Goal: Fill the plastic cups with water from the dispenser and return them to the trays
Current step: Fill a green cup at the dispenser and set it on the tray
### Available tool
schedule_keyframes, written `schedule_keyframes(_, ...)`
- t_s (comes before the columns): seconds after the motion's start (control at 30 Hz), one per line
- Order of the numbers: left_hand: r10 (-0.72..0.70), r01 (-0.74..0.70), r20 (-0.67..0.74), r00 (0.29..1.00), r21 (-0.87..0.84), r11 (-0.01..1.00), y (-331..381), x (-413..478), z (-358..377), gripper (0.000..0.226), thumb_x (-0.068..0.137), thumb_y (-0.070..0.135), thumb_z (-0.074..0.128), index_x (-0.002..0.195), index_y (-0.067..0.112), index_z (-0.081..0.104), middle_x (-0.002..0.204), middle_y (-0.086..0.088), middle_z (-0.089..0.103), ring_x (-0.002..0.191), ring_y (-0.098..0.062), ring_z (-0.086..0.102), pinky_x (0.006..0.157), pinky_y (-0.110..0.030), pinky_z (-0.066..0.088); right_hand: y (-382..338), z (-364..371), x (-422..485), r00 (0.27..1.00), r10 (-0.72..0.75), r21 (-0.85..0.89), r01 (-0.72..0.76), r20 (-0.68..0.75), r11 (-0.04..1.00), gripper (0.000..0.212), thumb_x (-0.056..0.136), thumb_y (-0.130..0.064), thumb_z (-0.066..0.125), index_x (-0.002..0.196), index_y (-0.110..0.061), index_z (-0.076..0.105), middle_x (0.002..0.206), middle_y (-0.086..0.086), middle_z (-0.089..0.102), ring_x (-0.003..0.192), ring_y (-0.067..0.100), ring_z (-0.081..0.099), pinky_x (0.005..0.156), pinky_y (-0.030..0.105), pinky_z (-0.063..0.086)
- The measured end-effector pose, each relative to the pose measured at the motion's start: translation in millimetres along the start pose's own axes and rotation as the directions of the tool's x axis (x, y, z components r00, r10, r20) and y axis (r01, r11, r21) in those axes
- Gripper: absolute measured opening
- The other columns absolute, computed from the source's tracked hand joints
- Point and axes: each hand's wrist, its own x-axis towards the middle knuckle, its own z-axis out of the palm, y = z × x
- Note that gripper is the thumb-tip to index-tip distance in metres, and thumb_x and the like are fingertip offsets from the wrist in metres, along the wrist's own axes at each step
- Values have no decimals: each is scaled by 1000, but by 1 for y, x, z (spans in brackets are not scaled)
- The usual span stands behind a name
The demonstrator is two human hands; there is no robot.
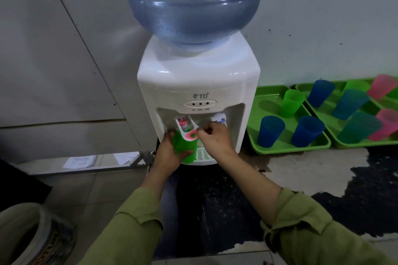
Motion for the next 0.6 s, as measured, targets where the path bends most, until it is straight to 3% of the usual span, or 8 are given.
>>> schedule_keyframes(0.1,-24,24,-9,1000,9,1000,5,-2,0,64,55,26,86,105,20,47,108,-9,66,98,-27,63,85,-45,52,12,5,-1,998,23,-131,-16,53,991,21,87,-25,58,90,-7,68,88,8,69,79,18,59,67,23,40)
schedule_keyframes(0.33,-4,6,-40,999,47,999,8,-2,3,57,64,14,84,110,8,51,109,-9,66,97,-24,62,76,-29,47,25,29,11,998,51,-236,-43,27,971,26,87,-34,58,94,-11,70,97,9,71,92,25,63,68,24,40)
schedule_keyframes(0.6,0,4,-78,997,52,999,13,-11,3,57,66,8,81,115,6,51,108,-6,63,89,-14,55,71,-19,38,35,25,2,996,-23,-122,13,-83,993,21,89,-26,55,95,-8,65,92,10,69,86,24,63,66,25,41)
